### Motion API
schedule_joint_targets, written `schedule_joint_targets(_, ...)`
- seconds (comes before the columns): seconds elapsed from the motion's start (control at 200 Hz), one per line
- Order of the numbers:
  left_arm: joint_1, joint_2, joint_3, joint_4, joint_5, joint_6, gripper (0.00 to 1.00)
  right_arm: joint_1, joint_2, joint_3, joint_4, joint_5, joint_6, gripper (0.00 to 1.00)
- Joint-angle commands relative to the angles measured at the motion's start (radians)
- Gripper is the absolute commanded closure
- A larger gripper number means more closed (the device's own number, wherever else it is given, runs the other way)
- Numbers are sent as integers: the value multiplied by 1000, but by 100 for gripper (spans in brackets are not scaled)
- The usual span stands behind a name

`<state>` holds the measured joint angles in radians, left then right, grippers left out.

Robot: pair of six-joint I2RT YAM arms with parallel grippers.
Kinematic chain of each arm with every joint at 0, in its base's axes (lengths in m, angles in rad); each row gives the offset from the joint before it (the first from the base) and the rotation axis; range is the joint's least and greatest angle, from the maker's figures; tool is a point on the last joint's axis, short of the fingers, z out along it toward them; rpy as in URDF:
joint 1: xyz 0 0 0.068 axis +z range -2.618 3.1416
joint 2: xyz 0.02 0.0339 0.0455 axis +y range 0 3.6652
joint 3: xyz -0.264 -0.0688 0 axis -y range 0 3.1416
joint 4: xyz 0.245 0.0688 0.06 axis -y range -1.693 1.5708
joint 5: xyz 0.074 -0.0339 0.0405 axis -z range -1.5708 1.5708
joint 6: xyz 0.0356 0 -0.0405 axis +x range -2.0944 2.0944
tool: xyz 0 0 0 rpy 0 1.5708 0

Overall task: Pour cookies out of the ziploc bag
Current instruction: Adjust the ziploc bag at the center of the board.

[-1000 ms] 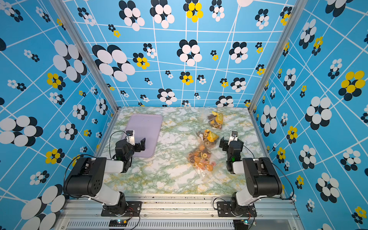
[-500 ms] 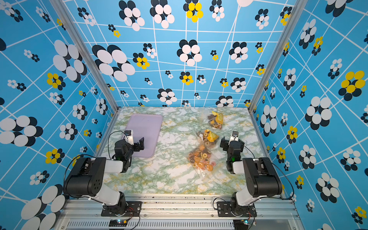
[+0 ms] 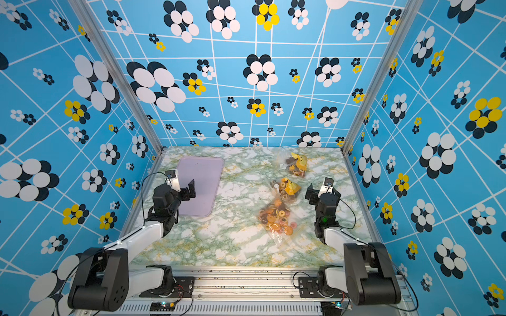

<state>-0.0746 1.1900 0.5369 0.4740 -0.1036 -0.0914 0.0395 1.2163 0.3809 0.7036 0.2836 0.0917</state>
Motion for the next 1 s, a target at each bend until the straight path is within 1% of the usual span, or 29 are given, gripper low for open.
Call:
schedule_joint_targets(0.0,-19,-59,136,-386,-67,-161,1,5,-109,110,-328,-4,119,1)
schedule_joint_targets(0.07,-38,-62,247,-567,-18,-205,1,8,-171,199,-528,-12,208,1)
schedule_joint_targets(0.135,-77,-71,314,-690,-7,-228,1,7,-211,281,-714,-55,280,1)
schedule_joint_targets(0.2,-126,-93,343,-752,23,-249,1,8,-234,362,-899,-97,369,1)
schedule_joint_targets(0.245,-159,-108,357,-790,42,-280,0,8,-238,415,-1017,-152,413,1)
schedule_joint_targets(0.335,-216,-115,388,-869,109,-348,1,9,-231,493,-1231,-263,466,1)
schedule_joint_targets(0.405,-274,-112,402,-909,160,-376,0,10,-220,528,-1362,-335,474,1)
schedule_joint_targets(0.435,-304,-107,407,-929,162,-392,1,10,-217,534,-1410,-366,476,1)
schedule_joint_targets(0.465,-335,-100,412,-945,163,-411,1,11,-214,533,-1445,-399,476,1)
schedule_joint_targets(0.525,-376,-88,404,-946,200,-450,1,17,-215,532,-1507,-449,472,1)
schedule_joint_targets(0.61,-428,-69,362,-902,247,-501,1,52,-216,533,-1582,-452,462,1)
schedule_joint_targets(0.655,-459,-49,343,-869,268,-523,1,68,-214,531,-1610,-433,462,1)
schedule_joint_targets(0.675,-474,-40,335,-852,271,-534,1,105,-215,527,-1615,-423,463,1)
schedule_joint_targets(0.714,-507,-17,320,-822,271,-556,0,125,-214,514,-1618,-411,464,1)
schedule_joint_targets(0.784,-558,34,299,-742,277,-603,0,138,-197,488,-1612,-416,467,1)
schedule_joint_targets(0.869,-620,102,298,-687,258,-647,0,157,-148,463,-1602,-459,461,1)
schedule_joint_targets(0.994,-668,173,306,-612,253,-684,1,196,-91,437,-1611,-472,456,1)
